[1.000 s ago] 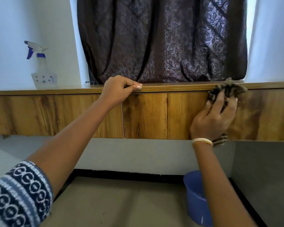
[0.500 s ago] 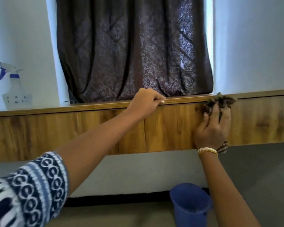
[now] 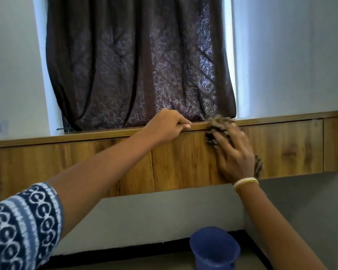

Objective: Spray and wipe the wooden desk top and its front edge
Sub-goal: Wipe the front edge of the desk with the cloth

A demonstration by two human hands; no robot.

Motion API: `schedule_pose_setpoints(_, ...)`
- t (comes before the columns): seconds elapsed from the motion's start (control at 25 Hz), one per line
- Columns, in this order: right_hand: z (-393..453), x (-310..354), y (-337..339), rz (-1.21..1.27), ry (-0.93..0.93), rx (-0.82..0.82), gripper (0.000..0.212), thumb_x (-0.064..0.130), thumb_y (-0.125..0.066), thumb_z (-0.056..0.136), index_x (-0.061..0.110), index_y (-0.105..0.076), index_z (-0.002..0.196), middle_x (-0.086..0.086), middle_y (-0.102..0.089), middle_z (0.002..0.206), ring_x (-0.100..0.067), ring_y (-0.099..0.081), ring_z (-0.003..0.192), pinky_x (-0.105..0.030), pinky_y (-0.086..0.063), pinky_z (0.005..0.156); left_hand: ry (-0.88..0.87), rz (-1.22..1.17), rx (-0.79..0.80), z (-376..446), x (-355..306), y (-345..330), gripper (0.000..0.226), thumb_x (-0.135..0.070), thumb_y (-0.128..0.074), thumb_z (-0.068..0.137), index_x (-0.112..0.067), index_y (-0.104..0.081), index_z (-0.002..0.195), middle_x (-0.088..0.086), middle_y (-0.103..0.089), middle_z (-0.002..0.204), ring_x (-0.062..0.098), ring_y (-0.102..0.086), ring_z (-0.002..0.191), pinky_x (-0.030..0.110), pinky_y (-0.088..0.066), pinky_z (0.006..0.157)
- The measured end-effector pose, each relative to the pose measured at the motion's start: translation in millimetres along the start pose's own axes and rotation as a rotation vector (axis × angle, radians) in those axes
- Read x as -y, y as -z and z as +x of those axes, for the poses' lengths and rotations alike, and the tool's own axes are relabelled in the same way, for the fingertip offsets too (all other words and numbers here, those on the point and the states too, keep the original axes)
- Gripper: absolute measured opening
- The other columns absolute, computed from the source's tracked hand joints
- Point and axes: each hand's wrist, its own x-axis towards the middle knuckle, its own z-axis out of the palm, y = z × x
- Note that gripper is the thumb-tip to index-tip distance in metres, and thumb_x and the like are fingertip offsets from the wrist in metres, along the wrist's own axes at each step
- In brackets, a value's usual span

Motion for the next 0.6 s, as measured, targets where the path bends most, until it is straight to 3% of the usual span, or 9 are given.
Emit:
schedule_pose_setpoints(0.04,-3,-19,6,-0.011,-0.124,-0.053,0.039,0.014,-0.058,0.095,0.016,-0.062,0.133,-0.017,-0.048,0.146,-0.038,-0.044,0.136,-0.052,-0.039,0.108,-0.027,-0.029,0.019,5,-4,-2,0.025,-0.023,-0.057,0.096,-0.015,-0.071,0.116,0.009,-0.076,0.098,-0.010,-0.057,0.054,0.006,-0.043,0.071)
schedule_pose_setpoints(0.12,-9,-46,14,-0.035,-0.313,-0.125,0.040,0.013,-0.053,0.097,0.015,-0.059,0.136,-0.016,-0.046,0.148,-0.037,-0.043,0.137,-0.051,-0.040,0.108,-0.118,-0.047,0.025,26,-21,-9,0.027,-0.026,-0.060,0.094,-0.014,-0.071,0.115,0.005,-0.075,0.102,-0.015,-0.054,0.057,0.010,-0.042,0.083)
schedule_pose_setpoints(0.2,-13,-52,12,-0.049,-0.409,-0.166,0.039,0.017,-0.050,0.099,0.016,-0.057,0.138,-0.015,-0.046,0.148,-0.035,-0.043,0.137,-0.050,-0.039,0.109,-0.179,0.017,0.042,59,-49,-20,0.027,-0.028,-0.062,0.093,-0.014,-0.073,0.112,0.004,-0.074,0.107,-0.003,-0.063,0.080,0.025,-0.048,0.090)
schedule_pose_setpoints(0.28,-16,-57,10,-0.058,-0.523,-0.208,0.041,0.022,-0.047,0.100,0.020,-0.055,0.140,-0.012,-0.045,0.150,-0.033,-0.042,0.138,-0.048,-0.038,0.110,-0.187,0.036,0.065,79,-76,-35,0.026,-0.027,-0.062,0.093,-0.013,-0.074,0.111,0.005,-0.073,0.110,0.019,-0.066,0.099,0.031,-0.050,0.091)
schedule_pose_setpoints(0.44,-15,-63,15,-0.061,-0.834,-0.243,0.044,0.028,-0.045,0.100,0.022,-0.050,0.143,-0.013,-0.041,0.152,-0.034,-0.037,0.141,-0.052,-0.037,0.111,-0.150,-0.119,-0.009,79,-76,-55,0.025,-0.030,-0.060,0.094,-0.018,-0.074,0.112,-0.003,-0.072,0.114,0.014,-0.065,0.102,0.030,-0.050,0.094)
schedule_pose_setpoints(0.52,-11,-48,15,-0.099,-0.654,-0.208,0.044,0.022,-0.048,0.098,0.020,-0.053,0.142,-0.017,-0.041,0.151,-0.038,-0.037,0.140,-0.052,-0.036,0.111,-0.134,-0.145,-0.030,79,-71,-57,0.025,-0.034,-0.058,0.095,-0.026,-0.073,0.113,-0.006,-0.072,0.111,0.011,-0.065,0.092,0.034,-0.052,0.091)
schedule_pose_setpoints(0.6,-15,-40,13,-0.089,-0.265,-0.063,0.043,0.014,-0.053,0.095,0.018,-0.057,0.138,-0.018,-0.045,0.149,-0.040,-0.040,0.139,-0.049,-0.036,0.112,-0.111,-0.067,-0.047,79,-76,-60,0.027,-0.037,-0.052,0.096,-0.033,-0.070,0.116,-0.005,-0.073,0.111,0.019,-0.065,0.097,0.039,-0.051,0.093)
